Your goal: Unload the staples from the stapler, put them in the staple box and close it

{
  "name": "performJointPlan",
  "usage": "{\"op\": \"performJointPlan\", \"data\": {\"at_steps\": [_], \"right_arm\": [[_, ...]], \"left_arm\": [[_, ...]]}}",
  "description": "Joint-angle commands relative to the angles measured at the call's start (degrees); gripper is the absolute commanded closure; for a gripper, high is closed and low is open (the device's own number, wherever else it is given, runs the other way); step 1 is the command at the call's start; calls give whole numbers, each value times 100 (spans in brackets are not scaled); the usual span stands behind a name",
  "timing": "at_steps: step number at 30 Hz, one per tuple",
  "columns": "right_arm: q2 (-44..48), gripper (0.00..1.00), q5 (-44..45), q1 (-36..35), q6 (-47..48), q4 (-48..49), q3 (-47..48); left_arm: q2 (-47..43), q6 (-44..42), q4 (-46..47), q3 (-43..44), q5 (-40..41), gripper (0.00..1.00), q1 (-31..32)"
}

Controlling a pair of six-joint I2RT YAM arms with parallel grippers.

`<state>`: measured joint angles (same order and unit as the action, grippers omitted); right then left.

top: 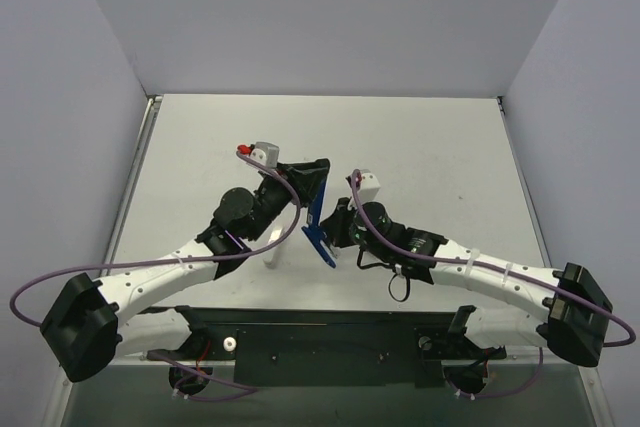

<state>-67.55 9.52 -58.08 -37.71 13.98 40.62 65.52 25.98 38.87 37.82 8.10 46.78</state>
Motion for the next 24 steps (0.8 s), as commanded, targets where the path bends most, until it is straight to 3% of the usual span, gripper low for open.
{"op": "performJointPlan", "data": {"at_steps": [1,24], "right_arm": [[-214,100,-634,262,-245,649,34],[-961,100,-1812,895,-930,1792,-186]], "left_arm": [[154,-101,929,524,218,100,-11],[1692,-374,1184,1605,192,100,-196]]}}
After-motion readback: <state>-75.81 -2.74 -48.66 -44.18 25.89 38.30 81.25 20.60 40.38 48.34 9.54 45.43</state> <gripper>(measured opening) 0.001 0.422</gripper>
